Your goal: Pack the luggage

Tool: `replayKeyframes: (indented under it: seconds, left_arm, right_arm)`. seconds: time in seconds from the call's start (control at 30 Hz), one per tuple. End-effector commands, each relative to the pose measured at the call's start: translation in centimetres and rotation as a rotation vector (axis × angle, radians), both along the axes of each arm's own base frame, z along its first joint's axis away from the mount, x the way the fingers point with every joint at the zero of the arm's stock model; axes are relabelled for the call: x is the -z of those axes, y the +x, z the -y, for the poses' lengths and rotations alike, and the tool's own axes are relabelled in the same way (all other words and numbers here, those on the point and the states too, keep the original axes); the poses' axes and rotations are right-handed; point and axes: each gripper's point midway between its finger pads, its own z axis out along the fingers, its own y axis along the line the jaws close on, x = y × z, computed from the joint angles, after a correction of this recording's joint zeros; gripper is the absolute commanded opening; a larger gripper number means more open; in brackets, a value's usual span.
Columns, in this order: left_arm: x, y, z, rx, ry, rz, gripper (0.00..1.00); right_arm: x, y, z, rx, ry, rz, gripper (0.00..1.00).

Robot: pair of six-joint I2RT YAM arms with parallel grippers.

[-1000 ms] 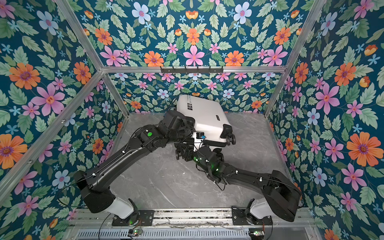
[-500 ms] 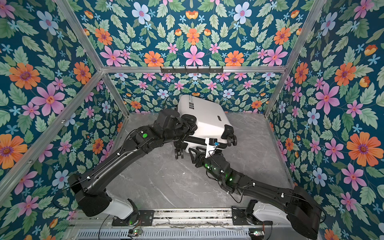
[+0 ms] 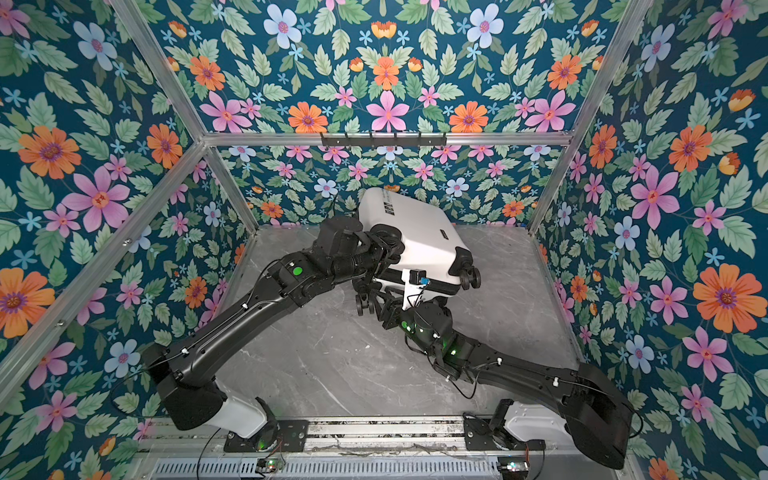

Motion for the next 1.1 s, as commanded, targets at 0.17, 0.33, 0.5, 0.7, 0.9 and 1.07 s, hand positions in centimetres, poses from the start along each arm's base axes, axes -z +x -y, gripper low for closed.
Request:
replayKeyframes:
  seconds: [0.17,0.33,0.5,0.7,0.9,1.07]
  left_arm:
    - [-6.2,1.0,1.3,0.007,-0.179,0.152,0.0]
    - [-6.2,0.8,1.4,0.018,-0.181,0.146,0.0]
    - [-6.2,0.6,1.5,0.029,-0.183,0.143,0.0]
    - [-6.0,0.6,1.8,0.042,-0.184,0.137,0.0]
    - [-5.9,0.6,2.0,0.046,-0.186,0.133,0.0]
    - [-6.0,0.5,1.9,0.047,-0.19,0.135,0.0]
  right_arm:
    - [-1.7,1.8,-0.5,0.054,0.011,0.092,0.47]
    - [-1.8,2.7,-0.2,0.087,0.018,0.103,0.47]
    - [-1.8,3.7,-0.2,0.075,0.04,0.102,0.45]
    - [-2.1,3.9,-2.1,-0.005,0.057,0.094,0.4]
    - [-2.0,4.2,-2.5,-0.005,0.077,0.089,0.4]
    - [-2.2,4.8,-3.0,0.007,0.094,0.087,0.37]
